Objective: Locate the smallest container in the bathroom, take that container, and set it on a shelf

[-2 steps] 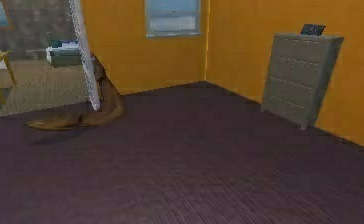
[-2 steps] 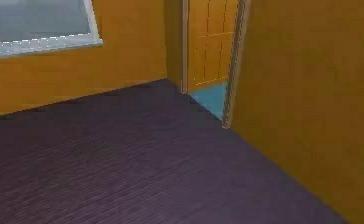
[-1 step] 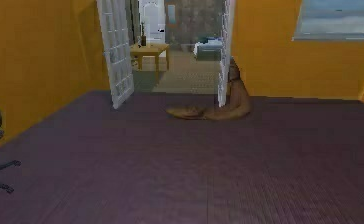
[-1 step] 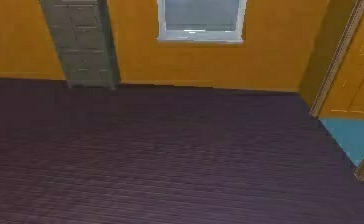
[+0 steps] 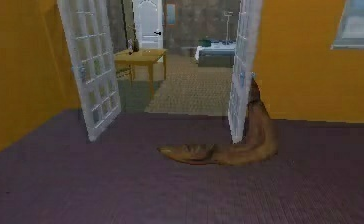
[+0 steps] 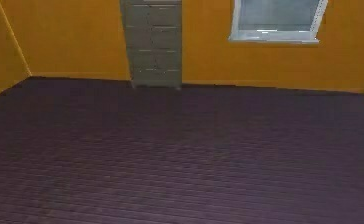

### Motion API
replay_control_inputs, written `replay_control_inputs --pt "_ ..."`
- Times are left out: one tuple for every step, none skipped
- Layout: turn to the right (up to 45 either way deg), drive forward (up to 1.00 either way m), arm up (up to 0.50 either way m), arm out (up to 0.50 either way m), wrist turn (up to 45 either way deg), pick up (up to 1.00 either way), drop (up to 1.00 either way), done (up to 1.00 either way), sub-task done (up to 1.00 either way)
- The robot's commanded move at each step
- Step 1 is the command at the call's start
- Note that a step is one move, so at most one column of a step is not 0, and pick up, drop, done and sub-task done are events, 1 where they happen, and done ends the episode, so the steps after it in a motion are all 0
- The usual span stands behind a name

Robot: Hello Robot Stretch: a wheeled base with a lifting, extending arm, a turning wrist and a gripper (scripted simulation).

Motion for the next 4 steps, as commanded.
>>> replay_control_inputs --pt "0.0 1.00 0.00 0.00 0.0 0.00 0.00 0.00 0.00" --pt "0.0 0.85 0.00 0.00 0.0 0.00 0.00 0.00 0.00" --pt "3.0 0.00 0.00 0.00 0.0 0.00 0.00 0.00 0.00" --pt "0.0 1.00 0.00 0.00 0.0 0.00 0.00 0.00 0.00"
